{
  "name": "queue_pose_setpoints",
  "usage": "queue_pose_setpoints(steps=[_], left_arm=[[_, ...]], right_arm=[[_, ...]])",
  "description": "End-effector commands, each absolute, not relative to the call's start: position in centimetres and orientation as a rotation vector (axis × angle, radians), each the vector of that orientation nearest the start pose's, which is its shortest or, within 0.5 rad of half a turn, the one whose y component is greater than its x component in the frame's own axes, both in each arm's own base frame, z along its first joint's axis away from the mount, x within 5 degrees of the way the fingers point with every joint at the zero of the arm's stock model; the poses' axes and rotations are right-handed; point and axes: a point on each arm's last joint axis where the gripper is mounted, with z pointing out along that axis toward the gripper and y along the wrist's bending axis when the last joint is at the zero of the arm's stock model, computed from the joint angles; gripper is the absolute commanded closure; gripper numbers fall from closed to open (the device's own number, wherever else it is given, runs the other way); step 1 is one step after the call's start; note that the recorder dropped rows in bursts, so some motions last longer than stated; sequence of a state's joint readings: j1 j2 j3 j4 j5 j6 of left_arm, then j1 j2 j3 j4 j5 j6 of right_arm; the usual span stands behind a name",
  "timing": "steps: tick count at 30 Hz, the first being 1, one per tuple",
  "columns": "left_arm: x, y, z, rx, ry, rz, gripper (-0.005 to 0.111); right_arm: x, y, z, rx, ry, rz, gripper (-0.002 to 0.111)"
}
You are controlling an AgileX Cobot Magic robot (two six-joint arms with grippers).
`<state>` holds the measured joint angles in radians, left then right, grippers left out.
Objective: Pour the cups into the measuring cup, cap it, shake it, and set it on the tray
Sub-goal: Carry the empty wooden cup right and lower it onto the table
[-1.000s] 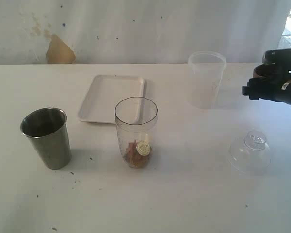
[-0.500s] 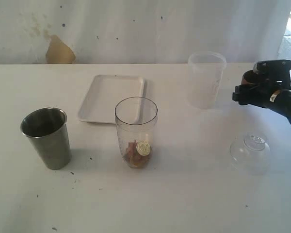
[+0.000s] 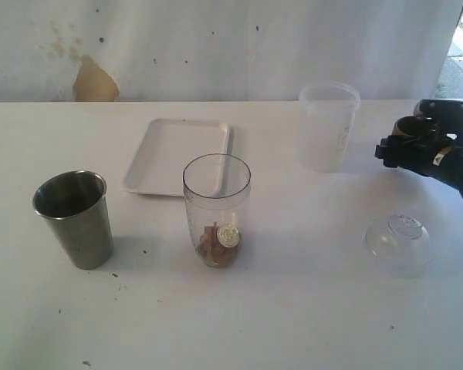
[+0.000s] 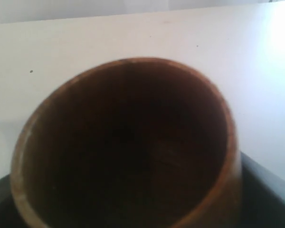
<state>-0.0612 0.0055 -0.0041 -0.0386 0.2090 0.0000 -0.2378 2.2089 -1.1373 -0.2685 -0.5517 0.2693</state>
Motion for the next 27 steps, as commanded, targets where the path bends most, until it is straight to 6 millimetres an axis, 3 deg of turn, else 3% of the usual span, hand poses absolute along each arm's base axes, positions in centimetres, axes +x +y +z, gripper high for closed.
queue_pose_setpoints(steps=[1,4,6,8,12,15,27], left_arm=[[5.58,-0.41,19.54,0.029,1.68,-0.079,0.107],[5.58,-0.41,19.54,0.029,1.68,-0.079,0.107],[5.58,-0.41,19.54,0.029,1.68,-0.079,0.107],[5.58,-0.41,19.54,0.029,1.68,-0.079,0.107],[5.58,-0.41,19.54,0.029,1.68,-0.079,0.107],[5.58,-0.41,19.54,0.029,1.68,-0.079,0.107],[5.58,-0.41,19.54,0.029,1.68,-0.079,0.107]], right_arm=[[42.91,-9.42,9.31,0.152,2.004,-0.023,0.108],[42.91,-9.42,9.31,0.152,2.004,-0.023,0.105],[42.89,-9.42,9.27,0.154,2.009,-0.021,0.094],[42.87,-9.42,9.22,0.16,2.013,-0.018,0.079],[42.87,-9.42,9.24,0.16,2.012,-0.018,0.036],[43.04,-9.48,9.37,0.158,2.014,-0.023,0.021],[43.08,-9.51,9.84,0.147,2.009,-0.032,0.018]])
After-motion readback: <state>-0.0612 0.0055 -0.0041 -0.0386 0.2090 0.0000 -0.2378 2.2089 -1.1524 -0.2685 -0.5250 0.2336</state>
